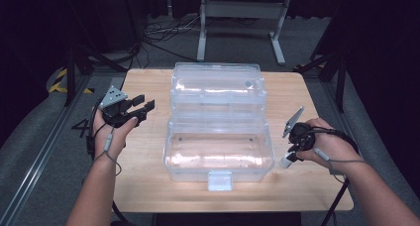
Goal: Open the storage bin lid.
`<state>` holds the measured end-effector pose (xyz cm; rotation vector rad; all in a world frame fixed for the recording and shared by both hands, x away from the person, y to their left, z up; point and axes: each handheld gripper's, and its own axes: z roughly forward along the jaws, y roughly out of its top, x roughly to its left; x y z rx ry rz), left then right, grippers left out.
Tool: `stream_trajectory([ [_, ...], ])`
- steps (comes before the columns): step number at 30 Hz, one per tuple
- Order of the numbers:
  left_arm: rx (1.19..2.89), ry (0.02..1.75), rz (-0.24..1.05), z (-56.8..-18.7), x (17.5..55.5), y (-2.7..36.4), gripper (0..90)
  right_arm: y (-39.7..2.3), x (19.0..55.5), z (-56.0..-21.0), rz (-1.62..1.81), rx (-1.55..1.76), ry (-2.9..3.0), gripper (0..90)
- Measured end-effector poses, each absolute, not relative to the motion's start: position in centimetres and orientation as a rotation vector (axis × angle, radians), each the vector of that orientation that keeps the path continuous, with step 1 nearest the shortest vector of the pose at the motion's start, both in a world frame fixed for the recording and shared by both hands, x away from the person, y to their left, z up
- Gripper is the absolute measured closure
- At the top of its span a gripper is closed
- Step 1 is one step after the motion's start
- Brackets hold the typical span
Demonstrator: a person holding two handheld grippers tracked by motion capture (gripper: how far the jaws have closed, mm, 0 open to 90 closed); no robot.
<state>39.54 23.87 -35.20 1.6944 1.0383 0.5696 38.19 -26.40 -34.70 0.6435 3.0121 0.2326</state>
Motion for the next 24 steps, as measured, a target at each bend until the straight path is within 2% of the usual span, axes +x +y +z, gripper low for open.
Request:
stream_trajectory([
  [24,1.697,1.048,0.565,-35.3,39.4,24.1,52.2,-25.3,38.0,-29.5,0.262,0.582,3.006,71.4],
])
